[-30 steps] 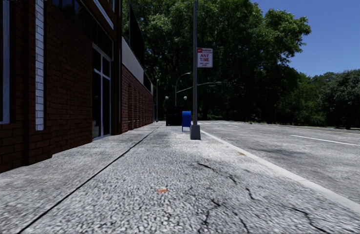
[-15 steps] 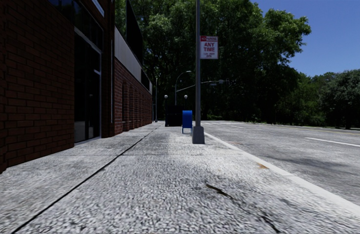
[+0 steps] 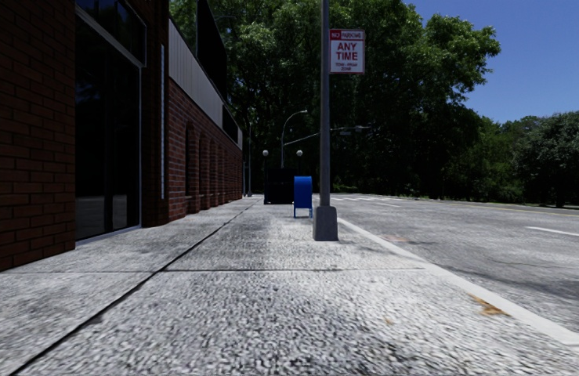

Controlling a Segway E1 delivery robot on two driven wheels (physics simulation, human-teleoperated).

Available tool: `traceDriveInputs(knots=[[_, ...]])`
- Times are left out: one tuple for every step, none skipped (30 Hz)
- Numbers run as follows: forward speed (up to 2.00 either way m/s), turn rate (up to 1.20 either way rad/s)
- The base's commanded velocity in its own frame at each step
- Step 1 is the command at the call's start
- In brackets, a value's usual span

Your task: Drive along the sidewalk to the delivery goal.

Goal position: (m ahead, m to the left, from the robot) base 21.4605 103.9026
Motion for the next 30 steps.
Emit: traceDriveInputs(knots=[[2.00, 0.00], [2.00, 0.00], [2.00, 0.00], [2.00, 0.00], [2.00, 0.00], [2.00, 0.00], [2.00, 0.00], [2.00, 0.00], [2.00, 0.00], [2.00, 0.00], [2.00, 0.00], [2.00, 0.00], [2.00, 0.00], [2.00, 0.00], [2.00, 0.00], [2.00, 0.00], [2.00, 0.00], [2.00, 0.00], [2.00, 0.00], [2.00, 0.00], [2.00, 0.00], [2.00, 0.00], [2.00, 0.00], [2.00, 0.00], [2.00, 0.00], [2.00, 0.00], [2.00, 0.00], [2.00, 0.00], [2.00, 0.00], [2.00, 0.00]])
